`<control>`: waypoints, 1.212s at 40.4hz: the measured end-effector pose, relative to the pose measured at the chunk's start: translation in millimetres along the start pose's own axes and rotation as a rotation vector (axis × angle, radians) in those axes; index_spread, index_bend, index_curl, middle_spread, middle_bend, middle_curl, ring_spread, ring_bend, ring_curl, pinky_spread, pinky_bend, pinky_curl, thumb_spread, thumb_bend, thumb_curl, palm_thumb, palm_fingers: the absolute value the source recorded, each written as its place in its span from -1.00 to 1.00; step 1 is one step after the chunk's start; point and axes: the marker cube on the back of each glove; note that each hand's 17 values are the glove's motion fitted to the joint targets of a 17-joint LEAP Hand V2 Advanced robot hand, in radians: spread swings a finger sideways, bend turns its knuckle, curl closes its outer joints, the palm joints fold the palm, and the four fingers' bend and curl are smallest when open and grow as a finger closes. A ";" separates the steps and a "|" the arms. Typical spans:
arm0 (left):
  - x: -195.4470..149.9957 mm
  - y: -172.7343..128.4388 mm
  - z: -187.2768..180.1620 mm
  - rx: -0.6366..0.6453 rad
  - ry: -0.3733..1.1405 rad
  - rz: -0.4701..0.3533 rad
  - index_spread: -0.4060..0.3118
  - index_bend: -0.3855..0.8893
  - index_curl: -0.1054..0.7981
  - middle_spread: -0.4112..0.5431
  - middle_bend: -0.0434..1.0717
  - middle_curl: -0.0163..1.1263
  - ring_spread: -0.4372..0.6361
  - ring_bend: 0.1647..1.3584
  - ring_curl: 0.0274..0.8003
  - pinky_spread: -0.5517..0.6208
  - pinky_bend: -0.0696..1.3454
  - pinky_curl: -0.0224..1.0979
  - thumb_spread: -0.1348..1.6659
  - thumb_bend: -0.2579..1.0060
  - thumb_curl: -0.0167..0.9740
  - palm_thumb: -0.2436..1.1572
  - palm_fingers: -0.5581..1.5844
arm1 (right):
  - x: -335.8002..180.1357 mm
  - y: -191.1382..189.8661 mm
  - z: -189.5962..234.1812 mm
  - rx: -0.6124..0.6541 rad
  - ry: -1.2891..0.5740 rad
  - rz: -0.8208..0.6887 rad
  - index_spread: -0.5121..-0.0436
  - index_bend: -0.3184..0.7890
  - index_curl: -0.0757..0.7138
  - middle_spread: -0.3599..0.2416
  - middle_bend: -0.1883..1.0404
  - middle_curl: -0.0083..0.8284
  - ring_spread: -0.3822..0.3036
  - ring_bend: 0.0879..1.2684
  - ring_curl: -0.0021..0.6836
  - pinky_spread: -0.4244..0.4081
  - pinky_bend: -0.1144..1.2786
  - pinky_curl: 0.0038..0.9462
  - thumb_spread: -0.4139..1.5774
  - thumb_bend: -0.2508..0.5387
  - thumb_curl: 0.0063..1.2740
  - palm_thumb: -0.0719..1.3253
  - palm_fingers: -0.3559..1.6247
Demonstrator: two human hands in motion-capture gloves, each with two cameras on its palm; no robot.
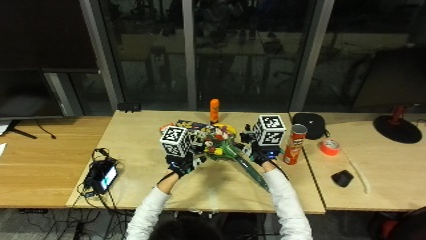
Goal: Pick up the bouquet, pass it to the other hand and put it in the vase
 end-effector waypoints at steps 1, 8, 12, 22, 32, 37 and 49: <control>0.4 -0.2 -0.3 -0.001 0.000 0.000 0.13 -0.08 -0.64 0.10 -0.59 -0.90 0.10 -0.61 -0.90 0.23 -0.48 -0.86 -0.35 -0.29 -0.83 -0.22 -0.11 | -0.6 1.1 -0.9 0.002 -0.002 -0.002 0.35 -0.38 -0.82 0.22 -0.41 -0.89 0.22 -0.43 -0.75 0.31 -0.09 -0.76 -0.15 0.04 -0.94 -0.54 -0.21; 8.3 -0.9 -2.1 0.009 0.002 0.022 0.13 -0.10 -0.45 0.25 -0.60 -0.75 0.31 -0.52 -0.68 0.42 -0.48 -0.70 0.08 -0.28 -0.71 -0.15 -0.14 | 0.8 4.8 -1.2 0.011 -0.014 -0.014 -0.16 -0.30 -0.69 0.23 -0.37 -0.71 0.27 -0.25 -0.43 0.50 0.04 -0.51 0.26 0.05 -0.88 -0.48 -0.30; 7.5 -0.4 -0.2 0.000 0.003 0.025 0.13 -0.11 -0.37 0.28 -0.59 -0.70 0.38 -0.51 -0.64 0.48 -0.48 -0.65 0.21 -0.31 -0.66 -0.14 -0.15 | 3.3 3.9 -2.4 0.019 -0.018 -0.018 -0.28 -0.26 -0.66 0.23 -0.35 -0.63 0.29 -0.22 -0.37 0.53 0.05 -0.46 0.39 0.01 -0.85 -0.47 -0.31; -10.3 -0.7 -0.3 -0.007 0.009 -0.004 0.11 -0.12 -0.23 0.32 -0.60 -0.62 0.46 -0.50 -0.58 0.54 -0.50 -0.57 0.38 -0.39 -0.56 -0.12 -0.16 | 2.3 9.0 -16.8 0.019 -0.013 0.018 -0.38 -0.25 -0.59 0.27 -0.27 -0.45 0.28 -0.17 -0.28 0.58 0.03 -0.41 0.56 -0.09 -0.79 -0.45 -0.31; -15.7 9.1 -5.0 0.016 0.017 0.010 0.12 -0.13 -0.14 0.33 -0.60 -0.56 0.48 -0.47 -0.52 0.56 -0.52 -0.51 0.43 -0.47 -0.48 -0.09 -0.17 | 39.3 -14.7 -8.4 -0.025 -0.032 0.124 0.17 -0.34 -0.56 0.38 -0.20 -0.32 0.28 -0.06 -0.19 0.61 0.05 -0.37 0.55 -0.19 -0.70 -0.36 -0.16; -17.6 14.0 -3.6 0.024 0.029 0.012 0.12 -0.13 -0.11 0.33 -0.60 -0.53 0.49 -0.47 -0.50 0.57 -0.52 -0.48 0.45 -0.51 -0.45 -0.08 -0.18 | 59.4 -37.3 11.6 -0.089 -0.070 0.188 0.36 -0.37 -0.58 0.38 -0.20 -0.26 0.22 0.00 -0.10 0.59 0.13 -0.30 0.52 -0.25 -0.65 -0.31 -0.14; -17.1 16.9 2.0 0.003 0.048 0.035 0.11 -0.14 -0.06 0.32 -0.60 -0.49 0.49 -0.47 -0.46 0.58 -0.54 -0.44 0.46 -0.59 -0.40 -0.05 -0.18 | 95.4 -66.1 121.0 -0.277 -0.110 0.320 0.63 -0.38 -0.67 0.42 -0.22 -0.19 0.09 0.10 0.00 0.48 0.28 -0.22 0.46 -0.39 -0.56 -0.21 -0.16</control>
